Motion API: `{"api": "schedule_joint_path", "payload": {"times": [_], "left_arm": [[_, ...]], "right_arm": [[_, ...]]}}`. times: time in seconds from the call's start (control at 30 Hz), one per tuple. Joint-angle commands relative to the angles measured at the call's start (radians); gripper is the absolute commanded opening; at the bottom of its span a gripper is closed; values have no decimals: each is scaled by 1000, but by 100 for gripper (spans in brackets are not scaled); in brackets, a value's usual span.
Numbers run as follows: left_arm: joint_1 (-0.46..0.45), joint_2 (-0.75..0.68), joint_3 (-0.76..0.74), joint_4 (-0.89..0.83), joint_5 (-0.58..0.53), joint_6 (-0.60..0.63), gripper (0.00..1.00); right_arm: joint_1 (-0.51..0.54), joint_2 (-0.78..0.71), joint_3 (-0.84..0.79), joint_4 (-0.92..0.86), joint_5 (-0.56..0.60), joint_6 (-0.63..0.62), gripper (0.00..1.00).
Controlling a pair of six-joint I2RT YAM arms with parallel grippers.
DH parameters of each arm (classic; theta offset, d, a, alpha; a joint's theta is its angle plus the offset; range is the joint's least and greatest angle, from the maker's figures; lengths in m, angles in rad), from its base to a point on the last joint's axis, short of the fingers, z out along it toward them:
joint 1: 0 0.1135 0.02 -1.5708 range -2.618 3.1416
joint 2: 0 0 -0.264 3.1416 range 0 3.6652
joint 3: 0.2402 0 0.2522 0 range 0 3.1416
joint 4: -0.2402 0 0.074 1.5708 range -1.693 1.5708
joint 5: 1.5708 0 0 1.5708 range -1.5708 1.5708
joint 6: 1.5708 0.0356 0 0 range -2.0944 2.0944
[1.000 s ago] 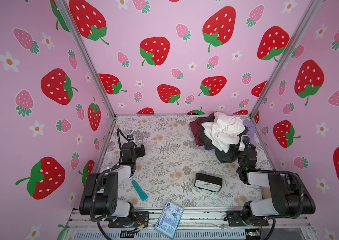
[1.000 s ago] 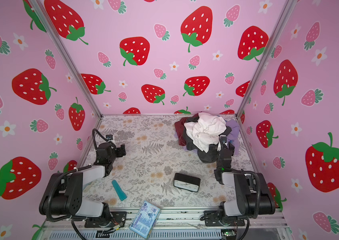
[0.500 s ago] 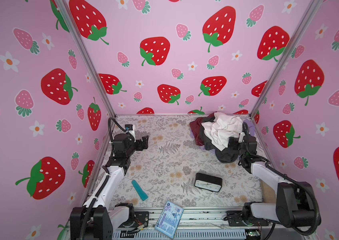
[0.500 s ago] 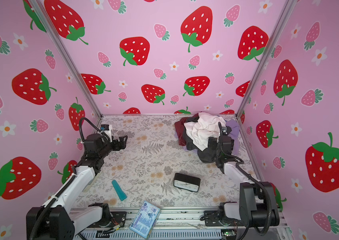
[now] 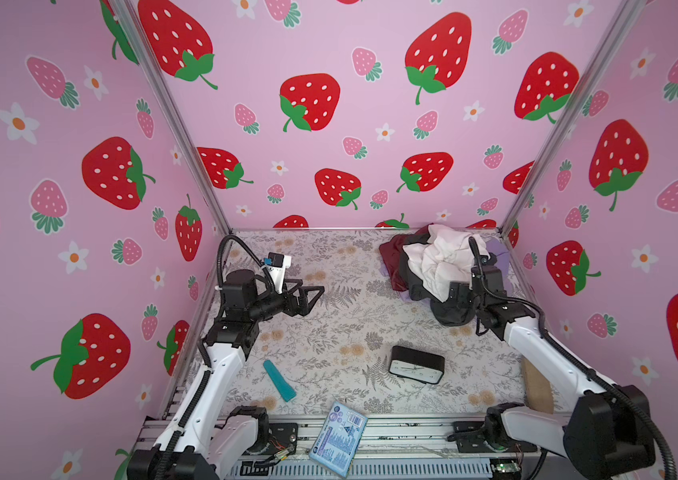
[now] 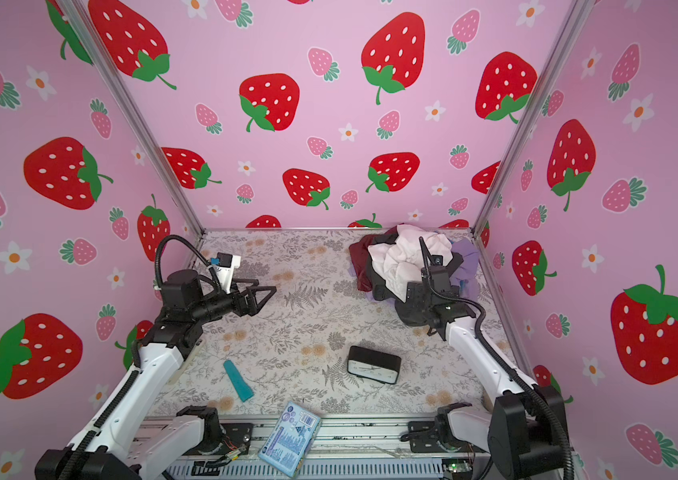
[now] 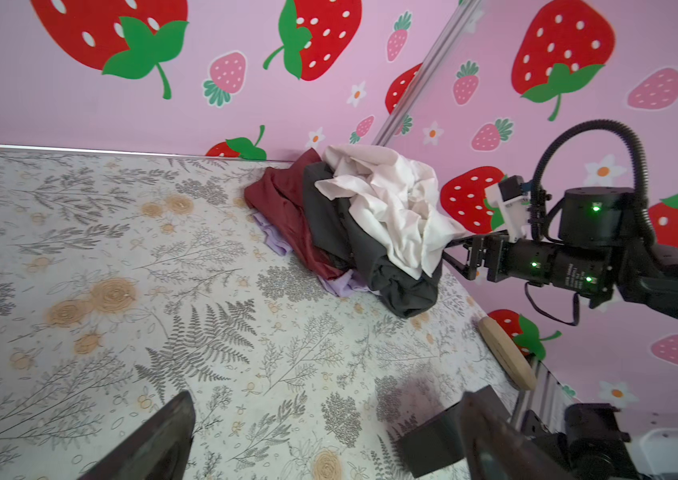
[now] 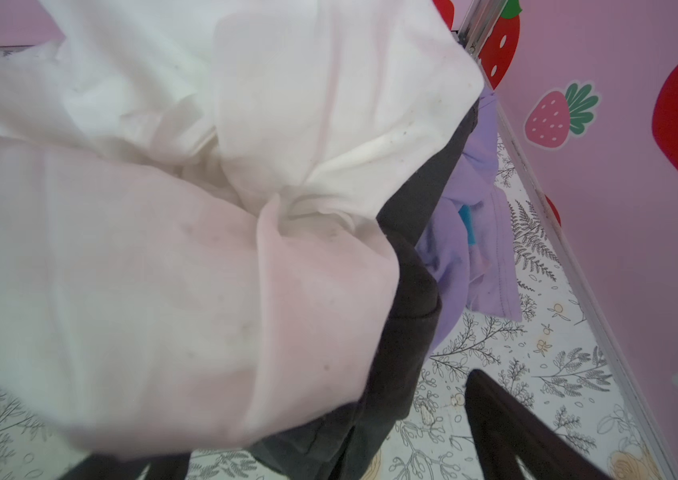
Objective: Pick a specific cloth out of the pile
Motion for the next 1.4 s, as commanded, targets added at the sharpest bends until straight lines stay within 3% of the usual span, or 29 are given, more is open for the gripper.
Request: {"api": "schedule_joint_path", "payload": {"times": [0.0,0.23,0.47,0.63,0.83,0.97,1.37], "left_arm": [[-15,-13,13,1,101,-10,99],[-25,-16,-15,79,192,-44,99],[-32,-33,-42,104,200,-50,99],[-34,-48,-61,111,185,-52,99],[-34,-56,-71,112,191,-47,99],[-35,-51,-80,112,175,-40,99],[-34,-29,-95,116,146,-33,99]], "right_arm": [[15,-85,46,-117,16,48,100],[40,-229,65,-159,13,90,99],[160,-168,148,-187,25,92,78],[286,-42,186,-142,64,114,62],[411,178,272,-107,130,81,56],[445,304,339,-79,132,40,54],[460,602,485,-105,279,-18,53]]}}
